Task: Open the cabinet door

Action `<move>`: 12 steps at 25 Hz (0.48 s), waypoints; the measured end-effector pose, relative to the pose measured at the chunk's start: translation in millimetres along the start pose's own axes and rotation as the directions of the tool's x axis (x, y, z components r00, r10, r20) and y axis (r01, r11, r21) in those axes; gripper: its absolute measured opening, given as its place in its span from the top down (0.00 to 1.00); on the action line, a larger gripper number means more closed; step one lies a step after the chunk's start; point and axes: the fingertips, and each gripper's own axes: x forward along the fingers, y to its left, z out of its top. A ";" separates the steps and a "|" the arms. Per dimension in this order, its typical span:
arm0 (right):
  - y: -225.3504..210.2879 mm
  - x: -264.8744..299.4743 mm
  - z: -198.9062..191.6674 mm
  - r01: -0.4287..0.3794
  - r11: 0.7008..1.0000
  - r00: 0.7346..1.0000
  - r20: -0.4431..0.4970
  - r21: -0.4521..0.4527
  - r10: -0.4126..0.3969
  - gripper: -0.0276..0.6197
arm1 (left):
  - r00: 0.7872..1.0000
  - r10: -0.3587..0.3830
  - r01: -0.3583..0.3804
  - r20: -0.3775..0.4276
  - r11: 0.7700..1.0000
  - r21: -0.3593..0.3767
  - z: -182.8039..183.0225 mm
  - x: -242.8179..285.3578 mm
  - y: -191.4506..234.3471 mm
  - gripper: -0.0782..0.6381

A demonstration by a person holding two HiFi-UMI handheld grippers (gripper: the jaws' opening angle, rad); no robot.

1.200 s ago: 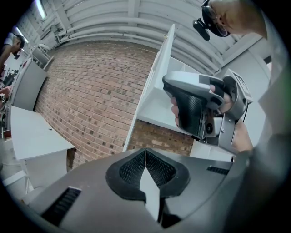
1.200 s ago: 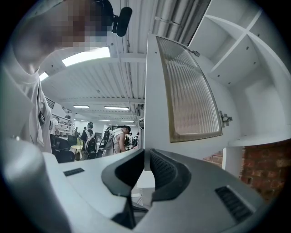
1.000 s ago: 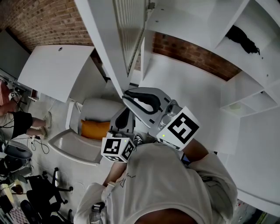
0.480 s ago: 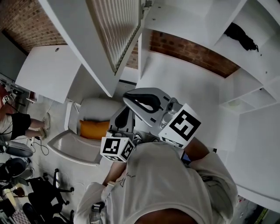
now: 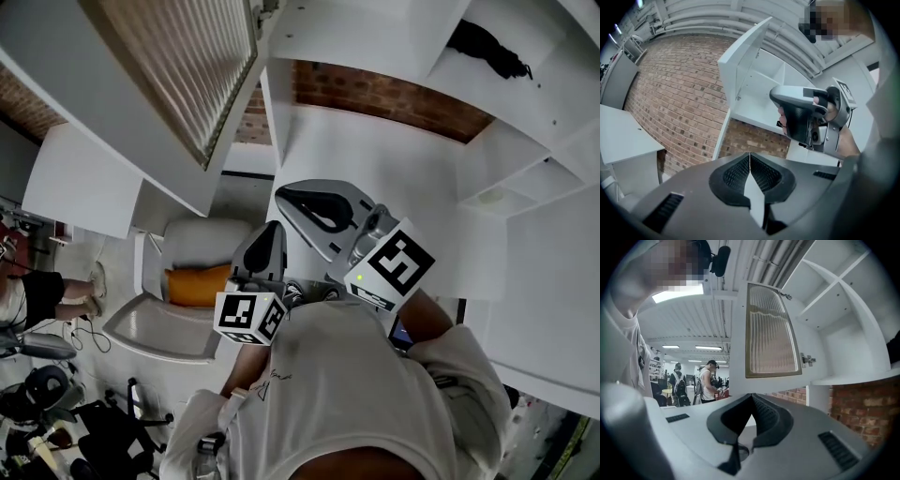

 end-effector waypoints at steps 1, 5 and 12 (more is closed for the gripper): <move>-3.0 -3.3 -0.7 0.007 1.000 1.000 0.001 0.015 -0.007 0.92 | 1.000 -0.007 0.007 -0.003 1.000 0.001 -0.7 1.9 -2.6 0.87; -13.9 -15.8 -5.0 0.057 0.998 0.998 -0.014 0.019 -0.056 0.92 | 0.999 -0.036 0.036 -0.014 0.999 0.002 -3.1 7.8 -11.6 0.87; -29.5 -41.5 -16.5 0.134 0.991 0.990 -0.046 0.021 -0.133 0.92 | 0.997 -0.076 0.076 -0.023 0.997 0.007 -6.8 13.9 -27.2 0.87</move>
